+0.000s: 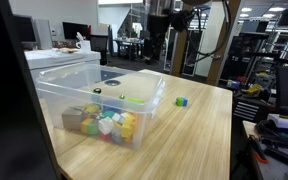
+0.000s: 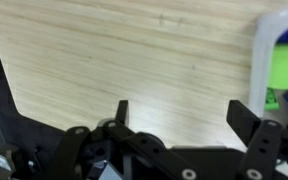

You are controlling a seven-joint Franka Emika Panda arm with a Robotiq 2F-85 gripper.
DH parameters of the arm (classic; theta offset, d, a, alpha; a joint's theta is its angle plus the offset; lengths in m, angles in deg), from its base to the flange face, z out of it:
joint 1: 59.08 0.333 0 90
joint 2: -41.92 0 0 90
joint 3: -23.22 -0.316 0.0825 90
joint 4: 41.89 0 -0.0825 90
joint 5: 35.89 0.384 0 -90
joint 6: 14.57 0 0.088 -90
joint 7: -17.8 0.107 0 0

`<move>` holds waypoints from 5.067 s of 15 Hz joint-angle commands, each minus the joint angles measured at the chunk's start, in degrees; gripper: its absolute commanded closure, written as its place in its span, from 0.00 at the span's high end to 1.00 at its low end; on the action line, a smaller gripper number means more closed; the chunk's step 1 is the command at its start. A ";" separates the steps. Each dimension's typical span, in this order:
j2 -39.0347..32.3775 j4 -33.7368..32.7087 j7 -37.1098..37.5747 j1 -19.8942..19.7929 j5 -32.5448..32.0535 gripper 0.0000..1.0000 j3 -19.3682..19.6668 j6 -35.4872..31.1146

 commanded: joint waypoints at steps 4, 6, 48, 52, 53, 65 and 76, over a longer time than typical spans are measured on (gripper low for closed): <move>-3.52 -4.15 2.27 3.23 10.83 1.00 -3.32 2.22; -6.29 -3.37 2.06 4.66 13.16 1.00 -4.57 1.35; -9.96 -5.29 -5.22 7.63 14.25 0.01 -3.18 1.75; -6.67 -2.94 -4.30 7.22 13.01 0.42 -2.75 2.81; -8.05 -3.06 -3.96 7.20 12.54 0.50 -2.72 2.50; -17.66 -6.94 -4.55 9.40 12.26 1.00 -4.41 2.59; -19.48 -5.94 -4.71 10.46 13.80 1.00 -5.40 1.74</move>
